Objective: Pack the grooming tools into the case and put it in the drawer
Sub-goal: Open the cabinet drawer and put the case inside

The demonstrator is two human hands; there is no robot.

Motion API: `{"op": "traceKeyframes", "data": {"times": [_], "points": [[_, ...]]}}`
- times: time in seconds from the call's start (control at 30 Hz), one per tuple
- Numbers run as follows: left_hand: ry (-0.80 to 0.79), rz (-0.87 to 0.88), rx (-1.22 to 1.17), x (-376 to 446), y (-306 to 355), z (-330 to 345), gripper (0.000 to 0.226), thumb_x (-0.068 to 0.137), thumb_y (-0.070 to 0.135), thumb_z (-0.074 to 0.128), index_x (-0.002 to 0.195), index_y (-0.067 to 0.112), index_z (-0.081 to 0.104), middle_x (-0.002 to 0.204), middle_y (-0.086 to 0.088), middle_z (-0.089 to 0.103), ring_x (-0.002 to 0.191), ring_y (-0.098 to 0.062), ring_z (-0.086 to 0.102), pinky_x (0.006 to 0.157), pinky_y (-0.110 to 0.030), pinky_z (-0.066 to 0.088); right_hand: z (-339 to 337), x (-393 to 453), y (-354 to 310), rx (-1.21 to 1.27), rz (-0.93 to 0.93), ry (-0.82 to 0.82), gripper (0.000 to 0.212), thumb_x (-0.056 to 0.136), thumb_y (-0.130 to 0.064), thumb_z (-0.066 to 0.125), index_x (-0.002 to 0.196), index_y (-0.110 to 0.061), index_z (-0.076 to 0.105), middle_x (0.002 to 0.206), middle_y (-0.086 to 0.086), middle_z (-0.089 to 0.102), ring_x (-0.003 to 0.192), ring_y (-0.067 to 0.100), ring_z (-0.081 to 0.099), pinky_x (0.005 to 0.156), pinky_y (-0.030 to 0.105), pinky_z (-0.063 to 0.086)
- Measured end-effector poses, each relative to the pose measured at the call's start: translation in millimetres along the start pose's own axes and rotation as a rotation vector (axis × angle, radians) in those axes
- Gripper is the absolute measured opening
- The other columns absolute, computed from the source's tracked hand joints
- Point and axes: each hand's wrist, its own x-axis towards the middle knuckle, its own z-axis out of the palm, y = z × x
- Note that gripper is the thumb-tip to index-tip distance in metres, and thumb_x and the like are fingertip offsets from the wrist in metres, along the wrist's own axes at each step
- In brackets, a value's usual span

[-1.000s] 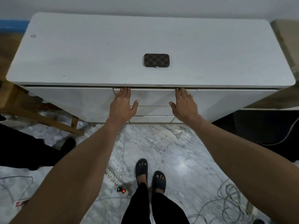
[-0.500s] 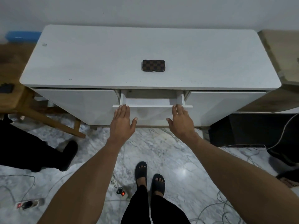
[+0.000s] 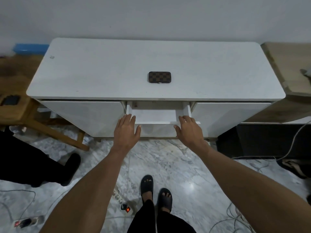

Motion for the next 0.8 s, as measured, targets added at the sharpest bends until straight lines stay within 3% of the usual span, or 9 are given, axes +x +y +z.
{"op": "traceKeyframes", "data": {"times": [0.17,0.4,0.6,0.8], "points": [[0.083,0.024,-0.026,59.4,-4.3,-15.7,0.052,0.100,0.036,0.049,0.132,-0.002,0.063,0.140,-0.025,0.060,0.133,-0.044,0.054,0.113,-0.054,0.045,-32.6,51.5,-10.4,0.048,-0.005,0.105,0.036,0.099,-0.029,0.052,0.127,-0.008,0.056,0.127,0.013,0.059,0.115,0.032,0.055,0.082,0.041,0.052],[0.088,0.029,-0.044,143.0,-23.0,-22.5,0.055,0.101,0.037,0.052,0.142,0.000,0.056,0.155,-0.027,0.045,0.149,-0.044,0.036,0.124,-0.055,0.029,-65.4,145.0,-30.4,0.084,-0.030,0.148,0.043,0.097,-0.029,0.055,0.136,-0.011,0.052,0.133,0.011,0.055,0.123,0.031,0.051,0.088,0.042,0.051],[0.024,0.035,0.024,179.4,-48.6,-3.7,0.073,0.101,0.055,0.038,0.153,0.004,0.044,0.162,-0.027,0.033,0.154,-0.043,0.025,0.127,-0.056,0.019,-60.7,204.1,-52.2,0.064,-0.067,0.020,0.059,0.091,-0.038,0.062,0.142,-0.014,0.044,0.144,0.006,0.047,0.131,0.029,0.042,0.096,0.043,0.047],[0.137,0.061,0.097,176.7,-53.1,9.5,0.071,0.104,0.055,0.036,0.157,0.008,0.040,0.164,-0.023,0.034,0.155,-0.038,0.028,0.128,-0.052,0.021,-42.8,231.5,-63.8,-0.035,-0.084,-0.072,0.070,0.087,-0.044,0.065,0.145,-0.017,0.037,0.147,0.005,0.044,0.137,0.032,0.036,0.099,0.048,0.046]]}}
